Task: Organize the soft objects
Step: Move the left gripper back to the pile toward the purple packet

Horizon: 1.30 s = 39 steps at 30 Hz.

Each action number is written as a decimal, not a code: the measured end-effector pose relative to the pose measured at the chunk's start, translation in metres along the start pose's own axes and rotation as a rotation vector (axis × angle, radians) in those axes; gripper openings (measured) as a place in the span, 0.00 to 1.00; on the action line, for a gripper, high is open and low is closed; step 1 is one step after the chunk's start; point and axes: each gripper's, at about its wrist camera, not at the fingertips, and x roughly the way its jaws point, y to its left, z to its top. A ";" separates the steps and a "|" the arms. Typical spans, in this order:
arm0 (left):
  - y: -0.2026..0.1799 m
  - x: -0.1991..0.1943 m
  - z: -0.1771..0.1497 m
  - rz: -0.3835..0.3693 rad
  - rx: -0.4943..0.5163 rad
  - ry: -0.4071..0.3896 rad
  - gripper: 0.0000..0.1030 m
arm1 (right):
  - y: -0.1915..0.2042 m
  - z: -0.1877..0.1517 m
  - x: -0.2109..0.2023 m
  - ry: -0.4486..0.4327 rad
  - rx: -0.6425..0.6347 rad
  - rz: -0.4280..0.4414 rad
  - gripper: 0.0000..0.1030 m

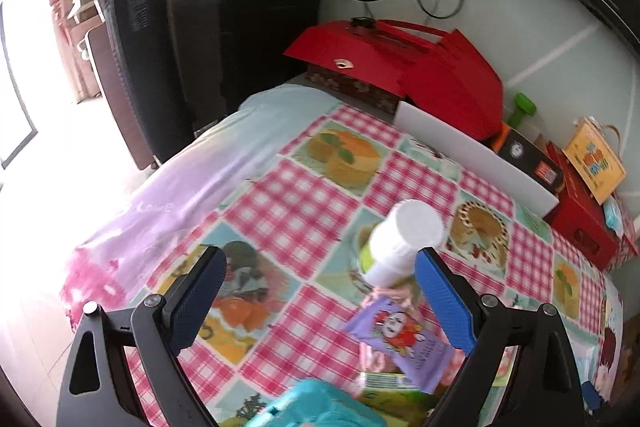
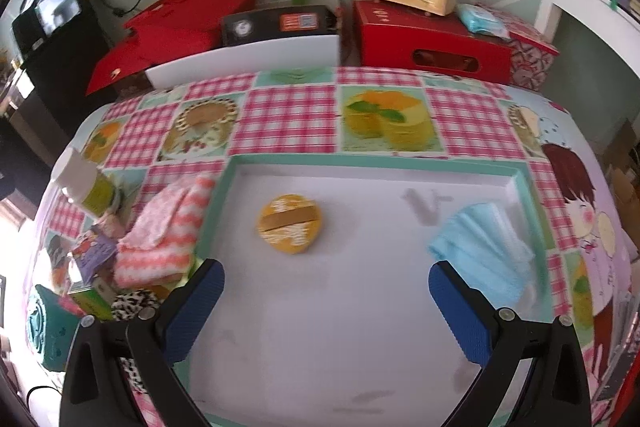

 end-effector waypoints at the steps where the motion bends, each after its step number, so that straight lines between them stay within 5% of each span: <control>1: 0.004 0.001 0.001 0.001 -0.009 0.002 0.92 | 0.006 0.000 0.000 0.000 -0.011 0.006 1.00; 10: 0.025 0.007 0.002 -0.006 -0.052 0.019 0.92 | 0.057 -0.001 0.006 -0.008 -0.087 0.091 1.00; 24: 0.026 0.018 -0.001 -0.047 -0.042 0.048 0.92 | 0.086 0.003 0.012 -0.040 -0.119 0.154 1.00; 39: -0.032 0.044 -0.019 -0.139 0.137 0.206 0.92 | 0.086 0.004 0.022 -0.067 -0.111 0.227 1.00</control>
